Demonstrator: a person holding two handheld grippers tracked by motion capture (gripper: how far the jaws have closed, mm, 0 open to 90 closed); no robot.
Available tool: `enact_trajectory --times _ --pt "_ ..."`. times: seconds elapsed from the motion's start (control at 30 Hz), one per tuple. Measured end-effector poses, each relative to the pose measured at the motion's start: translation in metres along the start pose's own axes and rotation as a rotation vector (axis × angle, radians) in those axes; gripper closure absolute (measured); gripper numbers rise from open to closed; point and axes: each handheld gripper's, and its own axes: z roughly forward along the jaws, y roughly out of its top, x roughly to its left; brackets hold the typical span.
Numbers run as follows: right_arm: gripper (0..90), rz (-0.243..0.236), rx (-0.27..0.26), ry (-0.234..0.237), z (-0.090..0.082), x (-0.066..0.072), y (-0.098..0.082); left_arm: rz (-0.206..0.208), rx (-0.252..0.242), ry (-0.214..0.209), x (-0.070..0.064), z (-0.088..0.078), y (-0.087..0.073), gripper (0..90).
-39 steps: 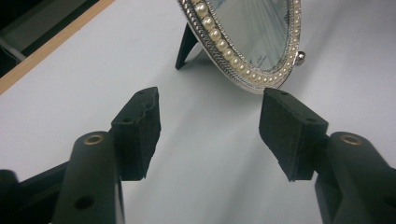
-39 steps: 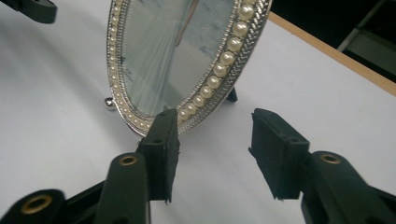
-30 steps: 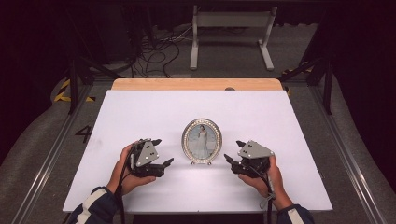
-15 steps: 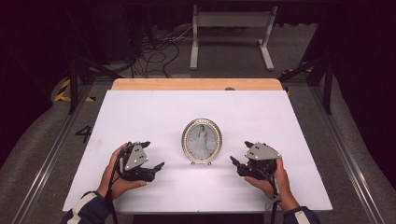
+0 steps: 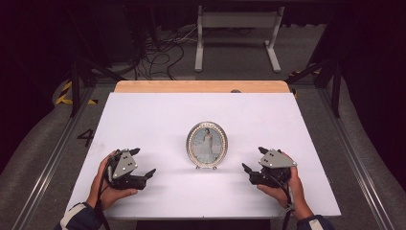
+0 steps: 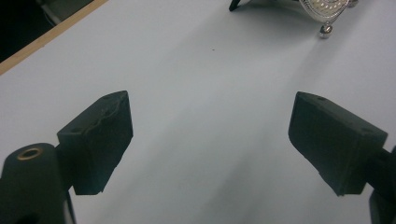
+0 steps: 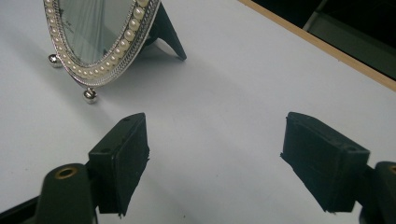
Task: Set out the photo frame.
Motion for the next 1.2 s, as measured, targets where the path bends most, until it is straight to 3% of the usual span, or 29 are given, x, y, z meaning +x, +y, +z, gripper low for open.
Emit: enact_trajectory --times 0.9,1.2 --pt "20.4 0.069 0.008 -0.061 -0.021 -0.021 -0.030 -0.076 0.023 0.058 0.015 -0.028 -0.040 9.8" --pt "20.0 0.097 -0.004 -0.072 -0.028 -0.026 -0.041 -0.142 0.006 0.056 0.020 -0.034 -0.053 9.4"
